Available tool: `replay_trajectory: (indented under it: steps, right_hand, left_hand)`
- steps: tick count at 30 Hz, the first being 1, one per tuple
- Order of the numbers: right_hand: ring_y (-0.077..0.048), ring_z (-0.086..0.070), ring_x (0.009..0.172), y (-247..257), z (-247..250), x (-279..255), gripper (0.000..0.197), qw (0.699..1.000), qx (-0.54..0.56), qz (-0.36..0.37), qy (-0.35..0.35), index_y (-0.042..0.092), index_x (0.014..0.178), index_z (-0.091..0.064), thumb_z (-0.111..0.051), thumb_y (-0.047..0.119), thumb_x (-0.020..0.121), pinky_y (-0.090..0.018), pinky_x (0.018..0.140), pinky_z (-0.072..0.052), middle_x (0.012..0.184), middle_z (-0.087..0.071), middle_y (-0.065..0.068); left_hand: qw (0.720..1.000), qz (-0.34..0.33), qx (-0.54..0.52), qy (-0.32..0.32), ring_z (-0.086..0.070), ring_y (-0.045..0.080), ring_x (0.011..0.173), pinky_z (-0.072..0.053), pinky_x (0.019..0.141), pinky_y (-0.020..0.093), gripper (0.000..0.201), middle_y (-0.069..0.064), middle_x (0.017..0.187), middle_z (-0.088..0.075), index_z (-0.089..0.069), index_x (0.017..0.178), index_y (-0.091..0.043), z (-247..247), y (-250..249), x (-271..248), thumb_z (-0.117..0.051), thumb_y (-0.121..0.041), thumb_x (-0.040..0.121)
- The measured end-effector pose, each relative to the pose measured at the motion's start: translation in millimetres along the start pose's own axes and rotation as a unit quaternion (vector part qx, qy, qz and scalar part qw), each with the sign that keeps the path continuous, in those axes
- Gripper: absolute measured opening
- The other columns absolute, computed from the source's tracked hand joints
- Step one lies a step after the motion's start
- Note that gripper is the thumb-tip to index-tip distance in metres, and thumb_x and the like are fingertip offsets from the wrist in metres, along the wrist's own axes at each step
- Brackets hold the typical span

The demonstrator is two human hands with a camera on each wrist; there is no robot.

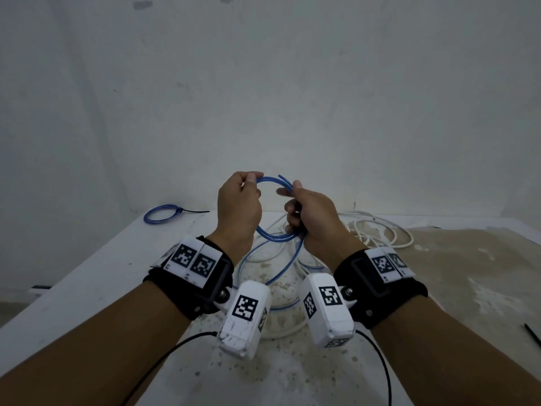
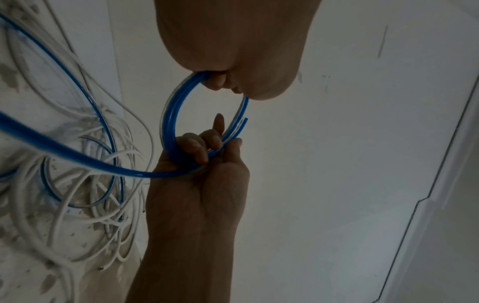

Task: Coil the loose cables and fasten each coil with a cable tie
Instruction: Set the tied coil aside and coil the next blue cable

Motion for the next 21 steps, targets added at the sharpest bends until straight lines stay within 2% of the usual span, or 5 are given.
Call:
replay_trajectory:
  steps: [8,11,15,17,21]
  right_hand:
    - [-0.010,-0.020,0.039,7,9,6,0.029,0.996,0.079,-0.005,-0.041,0.015,0.078,-0.045,-0.044,0.026,0.106,-0.024,0.038,-0.022,0.046,-0.026,0.006]
    - [-0.010,-0.023,0.036,19,25,12,0.035,0.988,0.111,0.026,-0.104,0.015,0.075,-0.043,-0.041,0.030,0.107,-0.025,0.039,-0.024,0.044,-0.029,0.007]
    - [-0.011,-0.025,0.038,31,37,13,0.036,0.971,0.180,0.048,-0.149,0.014,0.076,-0.042,-0.041,0.033,0.107,-0.027,0.041,-0.029,0.048,-0.031,0.005]
    - [-0.012,-0.025,0.039,32,36,11,0.035,0.968,0.199,0.048,-0.147,0.014,0.077,-0.042,-0.041,0.033,0.106,-0.027,0.042,-0.030,0.049,-0.031,0.005]
    - [-0.012,-0.026,0.039,21,29,5,0.036,0.974,0.173,0.048,-0.136,0.015,0.076,-0.042,-0.040,0.034,0.107,-0.027,0.042,-0.030,0.048,-0.031,0.005]
  left_hand:
    - [0.984,-0.052,0.166,0.027,-0.056,0.016,0.096,-0.047,0.083,0.032,0.025,0.001,0.111,-0.054,-0.054,0.114,-0.024,-5,-14,-12,-0.048,-0.043,0.099]
    - [0.977,-0.113,0.166,0.072,-0.048,0.014,0.061,-0.041,0.063,0.033,0.040,-0.002,0.067,-0.054,-0.052,0.069,-0.018,-9,-35,-27,-0.046,-0.041,0.101]
    - [0.913,0.175,0.227,0.291,-0.055,0.014,0.047,-0.045,0.050,0.023,0.065,0.003,0.058,-0.067,-0.066,0.076,-0.007,-35,6,-74,-0.034,-0.058,0.101]
    - [0.922,0.274,0.119,0.247,-0.066,0.018,0.055,-0.056,0.052,0.025,0.062,0.010,0.068,-0.072,-0.062,0.100,-0.001,-35,19,-79,-0.036,-0.057,0.101]
    - [0.962,0.233,-0.130,0.058,-0.070,0.029,0.077,-0.060,0.063,0.032,0.035,0.024,0.094,-0.069,-0.052,0.114,0.008,-23,21,-44,-0.042,-0.024,0.106]
Point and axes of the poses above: each hand's wrist, its own x-axis towards the middle knuckle, its own z-axis out of the back of the hand, y = z × x, the point moved 8 cm from there along x, towards the middle knuckle
